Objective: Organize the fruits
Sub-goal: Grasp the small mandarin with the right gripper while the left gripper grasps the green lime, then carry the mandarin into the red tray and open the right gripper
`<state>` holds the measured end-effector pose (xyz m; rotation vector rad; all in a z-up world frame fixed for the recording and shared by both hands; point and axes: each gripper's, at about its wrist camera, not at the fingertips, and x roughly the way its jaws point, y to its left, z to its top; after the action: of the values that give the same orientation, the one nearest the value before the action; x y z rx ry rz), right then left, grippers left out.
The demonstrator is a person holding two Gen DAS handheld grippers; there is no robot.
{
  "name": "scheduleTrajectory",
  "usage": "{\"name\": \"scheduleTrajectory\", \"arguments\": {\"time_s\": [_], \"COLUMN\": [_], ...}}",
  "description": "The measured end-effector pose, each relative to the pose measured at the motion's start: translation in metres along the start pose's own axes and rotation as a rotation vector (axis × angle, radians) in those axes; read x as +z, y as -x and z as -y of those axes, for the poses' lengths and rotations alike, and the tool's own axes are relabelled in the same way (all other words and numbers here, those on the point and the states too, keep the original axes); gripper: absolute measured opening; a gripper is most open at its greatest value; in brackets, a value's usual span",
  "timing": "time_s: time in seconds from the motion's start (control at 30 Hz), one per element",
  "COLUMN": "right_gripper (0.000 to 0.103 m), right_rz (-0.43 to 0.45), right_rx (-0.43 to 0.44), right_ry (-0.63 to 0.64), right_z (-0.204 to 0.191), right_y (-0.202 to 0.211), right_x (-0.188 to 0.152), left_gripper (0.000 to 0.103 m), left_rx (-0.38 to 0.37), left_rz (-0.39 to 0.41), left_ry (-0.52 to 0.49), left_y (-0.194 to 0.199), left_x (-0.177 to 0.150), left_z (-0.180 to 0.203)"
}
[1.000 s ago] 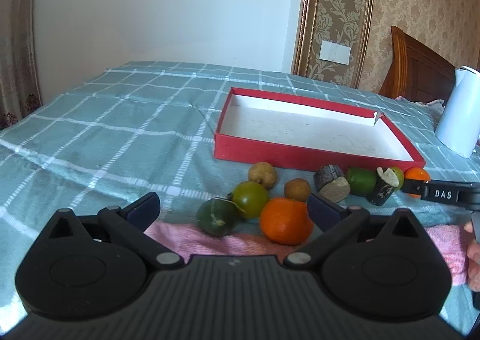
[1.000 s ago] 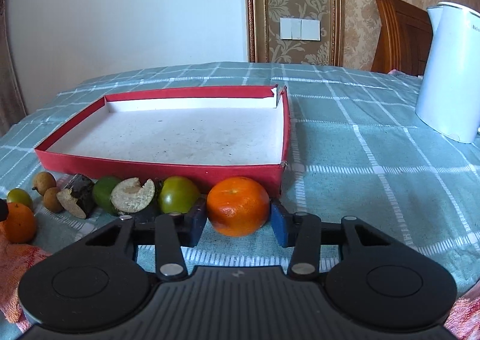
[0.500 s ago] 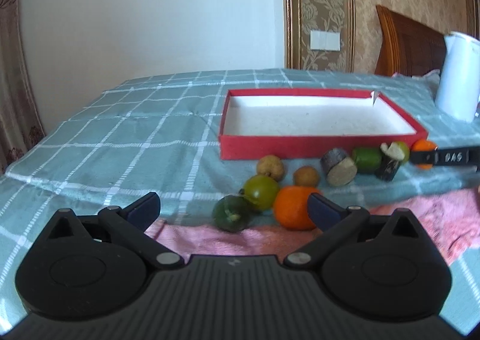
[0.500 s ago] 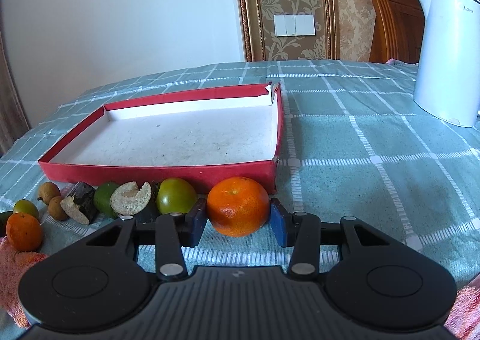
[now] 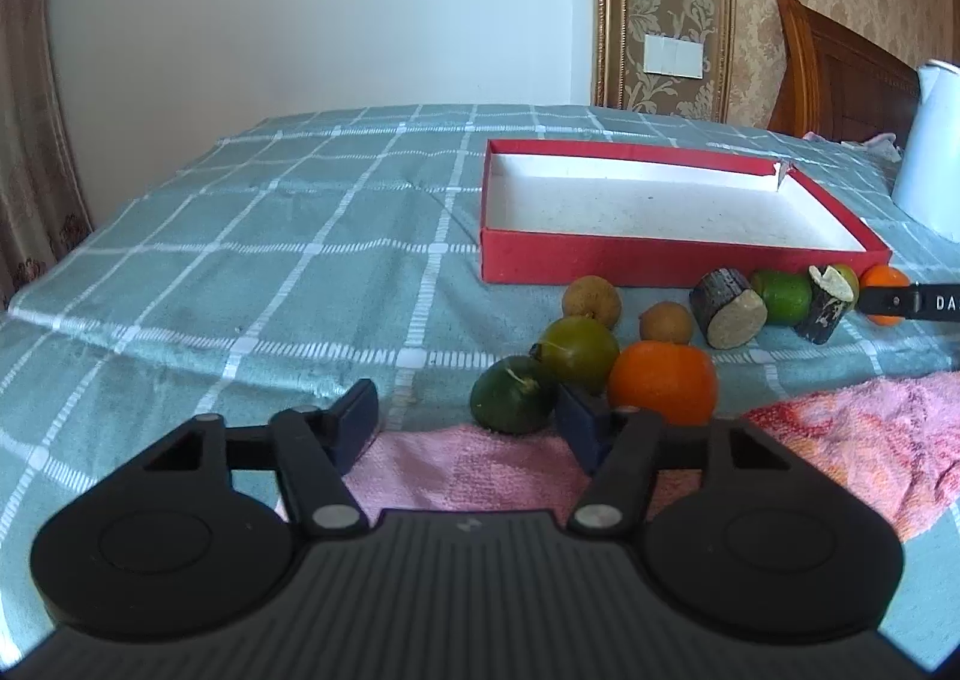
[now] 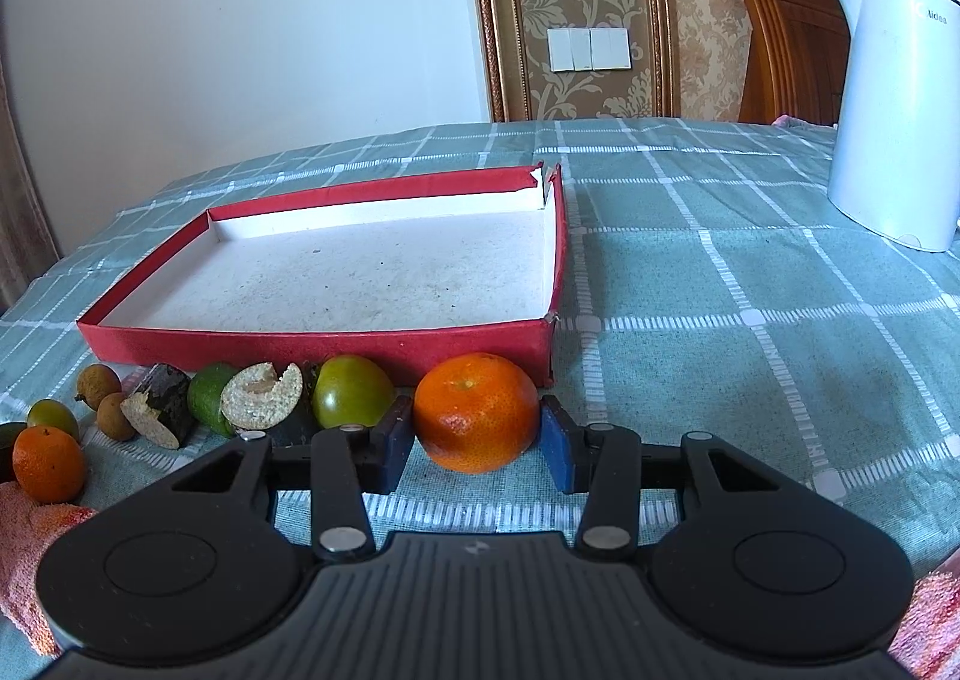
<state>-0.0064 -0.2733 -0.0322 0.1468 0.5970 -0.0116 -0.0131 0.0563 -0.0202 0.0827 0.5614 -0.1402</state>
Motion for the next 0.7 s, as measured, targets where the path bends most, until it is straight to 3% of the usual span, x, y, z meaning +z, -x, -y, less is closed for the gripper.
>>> {"name": "scheduleTrajectory", "arguments": {"time_s": [0.1, 0.17, 0.4, 0.7], "right_gripper": [0.044, 0.044, 0.044, 0.044], "right_rz": [0.0, 0.0, 0.0, 0.002], "right_rx": [0.0, -0.001, 0.0, 0.002], "right_ry": [0.0, 0.001, 0.0, -0.014], "right_z": [0.0, -0.001, -0.001, 0.001], "right_y": [0.0, 0.0, 0.0, 0.001], "right_x": [0.0, 0.0, 0.0, -0.001], "left_gripper": [0.034, 0.027, 0.027, 0.027], "left_rx": [-0.029, -0.05, -0.092, -0.034], "left_rz": [-0.011, -0.031, -0.029, 0.1], "left_ry": [-0.028, -0.028, 0.063, 0.151], "left_y": [-0.003, -0.009, -0.009, 0.003], "left_x": [0.001, 0.002, 0.004, 0.009], "left_z": [0.006, 0.006, -0.006, -0.023]}}
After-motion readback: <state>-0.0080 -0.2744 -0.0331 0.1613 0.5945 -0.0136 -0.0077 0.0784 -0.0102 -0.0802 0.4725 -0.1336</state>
